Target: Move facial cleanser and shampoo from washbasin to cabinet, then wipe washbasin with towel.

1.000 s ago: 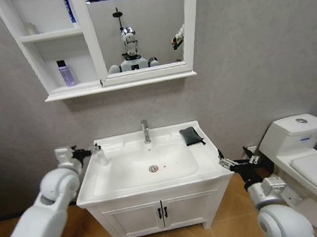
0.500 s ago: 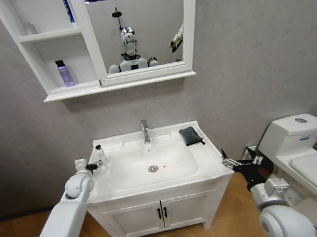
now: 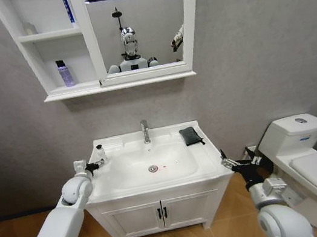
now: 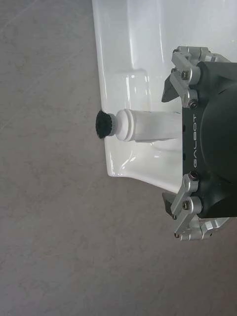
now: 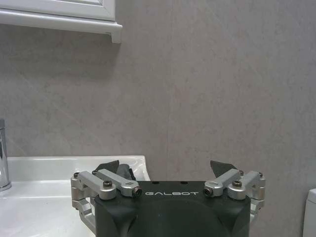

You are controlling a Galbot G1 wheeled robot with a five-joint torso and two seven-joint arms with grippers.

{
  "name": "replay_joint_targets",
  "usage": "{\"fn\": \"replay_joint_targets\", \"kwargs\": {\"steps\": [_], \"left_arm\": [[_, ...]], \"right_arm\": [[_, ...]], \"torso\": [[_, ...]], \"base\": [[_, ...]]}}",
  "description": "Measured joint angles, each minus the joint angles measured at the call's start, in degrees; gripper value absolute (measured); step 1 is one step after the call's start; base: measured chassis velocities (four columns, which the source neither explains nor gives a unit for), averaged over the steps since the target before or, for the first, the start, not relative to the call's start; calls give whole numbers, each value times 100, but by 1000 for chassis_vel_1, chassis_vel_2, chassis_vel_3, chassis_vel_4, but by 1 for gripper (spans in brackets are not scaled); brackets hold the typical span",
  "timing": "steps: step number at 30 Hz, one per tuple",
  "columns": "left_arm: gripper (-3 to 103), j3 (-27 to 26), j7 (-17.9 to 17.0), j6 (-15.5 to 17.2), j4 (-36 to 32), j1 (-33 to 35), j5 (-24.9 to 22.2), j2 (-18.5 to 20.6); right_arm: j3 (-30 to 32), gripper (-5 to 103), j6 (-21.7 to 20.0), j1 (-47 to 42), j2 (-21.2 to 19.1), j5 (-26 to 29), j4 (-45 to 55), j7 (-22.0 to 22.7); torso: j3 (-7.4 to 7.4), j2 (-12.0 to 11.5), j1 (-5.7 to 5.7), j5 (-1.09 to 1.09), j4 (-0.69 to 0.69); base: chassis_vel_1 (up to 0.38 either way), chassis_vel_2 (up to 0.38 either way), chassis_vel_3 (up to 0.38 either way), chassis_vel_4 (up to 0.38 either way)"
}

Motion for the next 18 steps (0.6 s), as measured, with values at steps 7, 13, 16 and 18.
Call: {"fn": "replay_joint_targets", "kwargs": {"steps": [7, 13, 16, 18], "left_arm": [[100, 117, 117, -819, 386, -69, 350, -166], [100, 214, 165, -837, 627, -237, 426, -265], [100, 274, 213, -836, 738, -330, 451, -319], [103, 311, 270, -850, 807, -387, 480, -357]], "right_arm": [[56, 100, -2, -39, -15, 3, 40, 1], [71, 100, -6, -40, -19, 4, 60, 8], [70, 100, -8, -36, -20, 4, 62, 11], [71, 100, -10, -34, -20, 4, 63, 14]], "torso": [[0, 0, 0, 0, 0], [0, 0, 0, 0, 1], [0, 0, 0, 0, 0], [0, 0, 0, 0, 0]], "base": [[0, 0, 0, 0], [0, 0, 0, 0], [0, 0, 0, 0], [0, 0, 0, 0]]}}
